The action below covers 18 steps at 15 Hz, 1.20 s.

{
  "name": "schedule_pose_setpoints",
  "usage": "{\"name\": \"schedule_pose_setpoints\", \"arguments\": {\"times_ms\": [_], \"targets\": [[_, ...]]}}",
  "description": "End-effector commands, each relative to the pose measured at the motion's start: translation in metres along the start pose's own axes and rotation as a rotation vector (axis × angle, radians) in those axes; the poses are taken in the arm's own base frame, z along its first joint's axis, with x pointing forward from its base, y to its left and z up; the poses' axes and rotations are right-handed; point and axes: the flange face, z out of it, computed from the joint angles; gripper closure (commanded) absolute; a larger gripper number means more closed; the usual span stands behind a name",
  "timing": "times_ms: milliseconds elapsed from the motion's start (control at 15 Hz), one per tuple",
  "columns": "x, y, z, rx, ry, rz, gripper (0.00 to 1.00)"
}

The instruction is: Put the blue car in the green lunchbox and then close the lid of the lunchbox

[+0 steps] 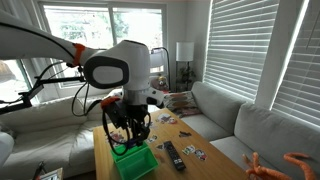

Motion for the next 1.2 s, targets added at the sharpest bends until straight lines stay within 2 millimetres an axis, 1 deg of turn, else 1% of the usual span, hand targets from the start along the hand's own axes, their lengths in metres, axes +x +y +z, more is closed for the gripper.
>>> {"name": "schedule_pose_setpoints", "arguments": {"times_ms": [0,200,400,600,733,800,867,933,1000,1067,1133], "targets": [[0.002,-0.029,0.011,0.059,-0.041,0.011,0.89],[0.007,-0.039,0.026,0.081,-0.042,-0.014,0.89],[0.009,-0.033,0.042,0.078,-0.065,-0.007,0.89],[0.011,-0.027,0.052,0.079,-0.078,0.000,0.89],[0.012,-0.027,0.056,0.097,-0.096,-0.004,0.89],[0.012,-0.027,0.059,0.098,-0.100,-0.010,0.86],[0.013,-0.027,0.061,0.102,-0.104,-0.010,0.71],[0.014,-0.026,0.062,0.108,-0.103,-0.009,0.72],[0.014,-0.026,0.062,0.113,-0.104,-0.006,0.82],[0.014,-0.024,0.062,0.117,-0.102,-0.005,0.87],[0.014,-0.024,0.062,0.119,-0.103,-0.004,0.89]]}}
